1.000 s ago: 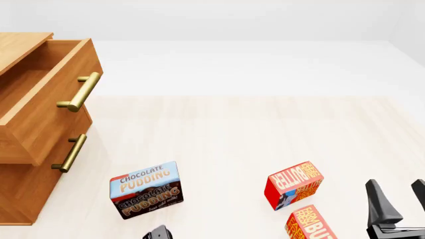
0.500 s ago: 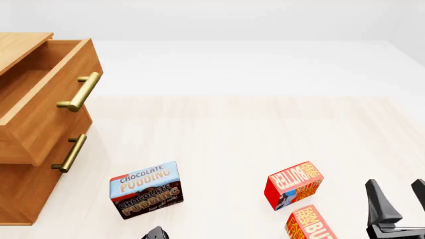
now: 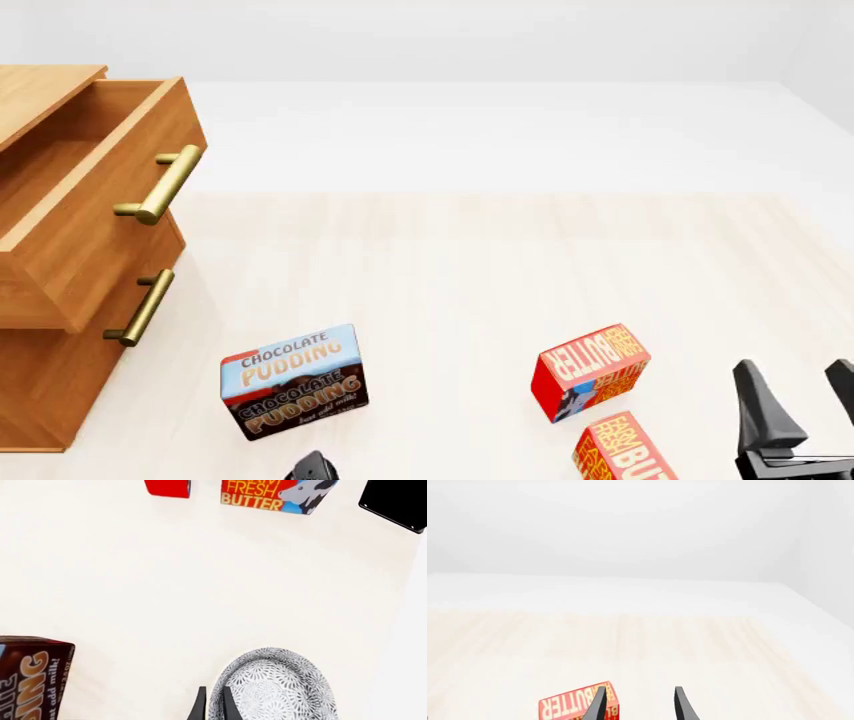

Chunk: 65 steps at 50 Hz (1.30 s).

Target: Put the bowl in the top drawer of the cabinet.

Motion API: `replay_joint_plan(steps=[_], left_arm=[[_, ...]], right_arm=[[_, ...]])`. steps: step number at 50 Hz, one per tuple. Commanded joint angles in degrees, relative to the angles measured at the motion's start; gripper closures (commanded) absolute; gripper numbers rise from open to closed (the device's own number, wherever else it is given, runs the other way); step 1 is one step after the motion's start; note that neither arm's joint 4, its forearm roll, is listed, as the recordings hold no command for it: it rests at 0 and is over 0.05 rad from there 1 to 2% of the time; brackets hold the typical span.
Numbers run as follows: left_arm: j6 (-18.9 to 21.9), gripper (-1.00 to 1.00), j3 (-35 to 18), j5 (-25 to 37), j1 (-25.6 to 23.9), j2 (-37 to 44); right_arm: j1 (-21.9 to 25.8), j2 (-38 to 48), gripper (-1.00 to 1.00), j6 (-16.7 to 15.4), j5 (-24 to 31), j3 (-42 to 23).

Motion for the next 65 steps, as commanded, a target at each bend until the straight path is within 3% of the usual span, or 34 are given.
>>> replay_joint_plan(steps=[1,14,27,41,65], left_arm=[[2.0,1.0,-0.6,1.2,1.5,-0.9],[1.1,1.0,-3.4,3.4,0.9,1.5],[-0.6,1.0,-8.6,11.4,-3.3,1.6],[1.4,1.0,-12.7,19.1,-3.3,-1.5],[9.8,1.0,-18.9,29.4,4.1,-9.2]], right_arm=[[0.1,-0.1,-1.0,0.1,0.1,0.0],[0.3,-0.2,-1.0,0.0,0.1,0.0],[0.6,-0.3,-1.0,0.4,0.1,0.0],[0.7,-0.2,-1.0,0.6,0.1,0.0],[0.8,-0.7,-1.0,0.9,0.3,0.0]])
